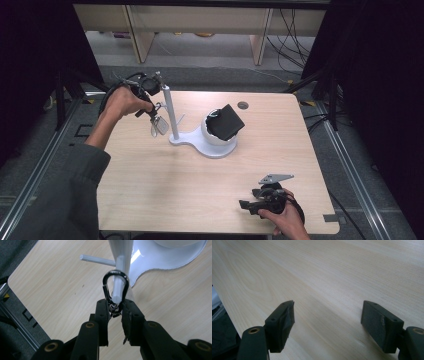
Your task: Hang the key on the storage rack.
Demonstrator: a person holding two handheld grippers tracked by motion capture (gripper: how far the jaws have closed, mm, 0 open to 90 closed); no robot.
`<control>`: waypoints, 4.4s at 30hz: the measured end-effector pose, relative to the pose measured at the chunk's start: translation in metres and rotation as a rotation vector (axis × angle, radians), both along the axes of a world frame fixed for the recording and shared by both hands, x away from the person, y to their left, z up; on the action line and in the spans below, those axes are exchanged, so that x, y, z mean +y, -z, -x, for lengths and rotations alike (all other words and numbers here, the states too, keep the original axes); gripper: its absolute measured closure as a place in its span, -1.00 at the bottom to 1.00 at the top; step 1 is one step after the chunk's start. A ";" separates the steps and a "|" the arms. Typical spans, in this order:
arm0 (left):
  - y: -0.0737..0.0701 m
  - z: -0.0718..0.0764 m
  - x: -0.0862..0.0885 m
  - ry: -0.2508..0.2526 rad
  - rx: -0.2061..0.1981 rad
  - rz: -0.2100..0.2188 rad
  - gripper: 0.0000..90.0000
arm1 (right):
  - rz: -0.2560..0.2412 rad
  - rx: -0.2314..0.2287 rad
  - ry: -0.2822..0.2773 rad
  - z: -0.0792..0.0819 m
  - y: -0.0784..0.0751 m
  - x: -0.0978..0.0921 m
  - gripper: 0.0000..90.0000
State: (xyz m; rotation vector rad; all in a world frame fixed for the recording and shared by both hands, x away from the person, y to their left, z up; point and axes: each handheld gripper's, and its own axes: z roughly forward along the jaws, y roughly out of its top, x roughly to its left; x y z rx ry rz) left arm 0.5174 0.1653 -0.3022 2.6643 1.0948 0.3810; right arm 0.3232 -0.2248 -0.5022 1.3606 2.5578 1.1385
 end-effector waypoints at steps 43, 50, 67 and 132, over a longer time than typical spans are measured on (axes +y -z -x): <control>0.011 0.060 0.022 0.045 -0.058 0.117 -0.27 | -0.014 0.003 0.019 0.001 -0.004 -0.001 -0.39; 0.024 0.076 0.021 0.053 -0.083 0.159 -0.34 | -0.016 -0.021 0.018 -0.001 -0.004 -0.002 -0.39; 0.079 0.135 0.018 0.135 -0.109 0.270 -0.46 | -0.032 -0.034 -0.003 0.000 -0.005 0.001 -0.39; 0.197 0.230 0.006 0.173 -0.181 0.354 -0.58 | -0.009 -0.061 -0.007 0.001 -0.006 0.004 -0.39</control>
